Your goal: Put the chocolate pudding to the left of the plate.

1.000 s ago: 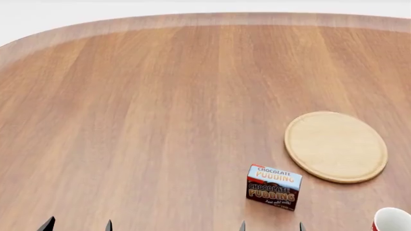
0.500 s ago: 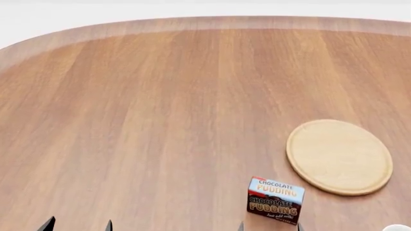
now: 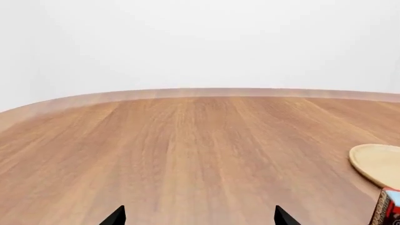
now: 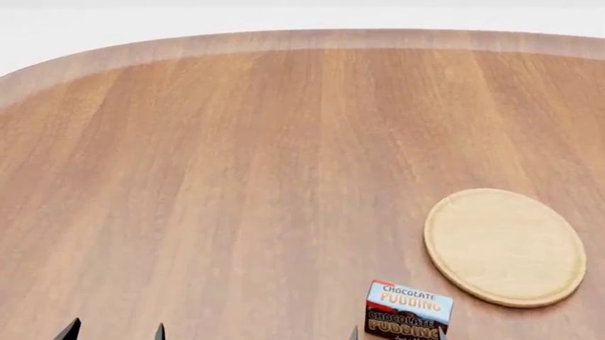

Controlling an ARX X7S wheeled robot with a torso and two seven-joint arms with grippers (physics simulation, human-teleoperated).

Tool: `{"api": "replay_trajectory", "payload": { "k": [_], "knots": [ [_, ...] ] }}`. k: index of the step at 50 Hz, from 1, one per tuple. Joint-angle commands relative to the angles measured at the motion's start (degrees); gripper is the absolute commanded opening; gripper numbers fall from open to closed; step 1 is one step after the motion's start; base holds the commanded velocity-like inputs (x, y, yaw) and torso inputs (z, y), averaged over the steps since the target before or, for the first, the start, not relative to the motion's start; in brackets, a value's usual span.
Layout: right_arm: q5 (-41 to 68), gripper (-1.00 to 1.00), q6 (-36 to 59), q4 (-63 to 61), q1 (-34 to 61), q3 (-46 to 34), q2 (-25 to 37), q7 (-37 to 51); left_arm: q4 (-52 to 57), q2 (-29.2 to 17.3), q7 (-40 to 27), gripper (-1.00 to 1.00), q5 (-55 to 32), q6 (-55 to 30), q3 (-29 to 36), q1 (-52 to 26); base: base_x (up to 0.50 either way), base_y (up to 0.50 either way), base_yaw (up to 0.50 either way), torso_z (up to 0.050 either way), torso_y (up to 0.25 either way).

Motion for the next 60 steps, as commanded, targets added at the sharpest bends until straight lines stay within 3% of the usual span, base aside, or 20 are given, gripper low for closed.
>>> {"api": "replay_trajectory", "payload": {
  "k": [1,60],
  "knots": [
    [0.25,1.0,-0.12,0.07,0.04,-0.25,0.26,0.3,-0.24,-0.17,-0.19,1.0,-0.2,0.33,0.24,-0.05,0.11,0.0,0.0,0.0,0.0],
    [1.0,1.0,-0.39,0.19,0.48,-1.78,1.39,1.52,0.07,-1.28,-1.63,1.0,-1.13,0.44,1.87,-0.35,0.11,0.0,0.0,0.0,0.0]
  ]
}}
